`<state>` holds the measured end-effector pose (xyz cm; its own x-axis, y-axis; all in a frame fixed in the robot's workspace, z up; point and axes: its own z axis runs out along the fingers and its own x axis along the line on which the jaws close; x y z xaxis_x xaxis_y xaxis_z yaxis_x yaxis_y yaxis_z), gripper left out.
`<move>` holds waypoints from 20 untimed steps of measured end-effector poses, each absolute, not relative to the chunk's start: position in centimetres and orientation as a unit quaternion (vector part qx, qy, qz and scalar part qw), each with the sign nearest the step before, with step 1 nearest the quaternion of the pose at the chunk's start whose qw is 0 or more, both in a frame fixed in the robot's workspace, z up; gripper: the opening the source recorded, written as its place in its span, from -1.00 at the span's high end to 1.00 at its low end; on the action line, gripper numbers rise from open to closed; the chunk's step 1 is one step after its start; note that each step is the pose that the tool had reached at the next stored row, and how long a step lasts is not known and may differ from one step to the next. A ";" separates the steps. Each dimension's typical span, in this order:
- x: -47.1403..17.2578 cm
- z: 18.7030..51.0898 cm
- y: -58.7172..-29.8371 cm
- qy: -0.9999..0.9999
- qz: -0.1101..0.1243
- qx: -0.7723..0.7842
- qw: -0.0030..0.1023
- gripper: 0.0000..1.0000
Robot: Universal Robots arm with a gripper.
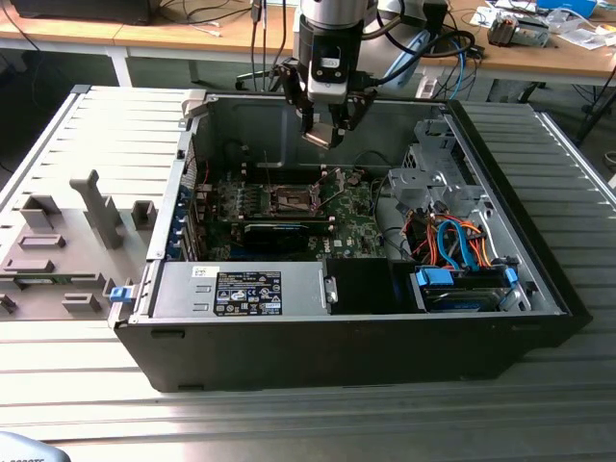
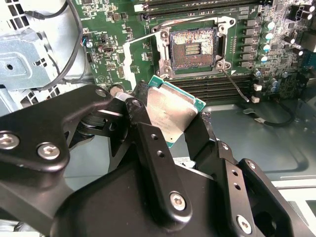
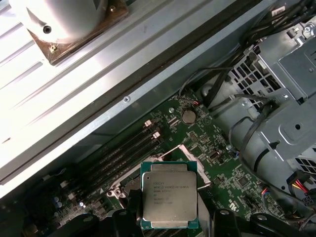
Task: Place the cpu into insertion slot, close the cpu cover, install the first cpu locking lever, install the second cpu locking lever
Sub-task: 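Place the cpu into insertion slot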
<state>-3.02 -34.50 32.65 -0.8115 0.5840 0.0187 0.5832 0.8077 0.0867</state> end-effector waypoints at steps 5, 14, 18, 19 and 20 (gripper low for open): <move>-3.0 32.6 -34.5 0.950 0.044 0.311 0.005 -0.08; -3.0 32.6 -34.5 0.948 0.044 0.316 0.005 -0.08; -3.0 32.6 -34.5 0.947 0.044 0.319 0.005 -0.08; -3.0 32.6 -34.5 0.947 0.044 0.319 0.005 -0.08; -3.0 32.6 -34.5 0.946 0.044 0.320 0.005 -0.08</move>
<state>-3.02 -34.50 32.60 -0.7945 0.6070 0.0187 0.6061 0.7907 0.0867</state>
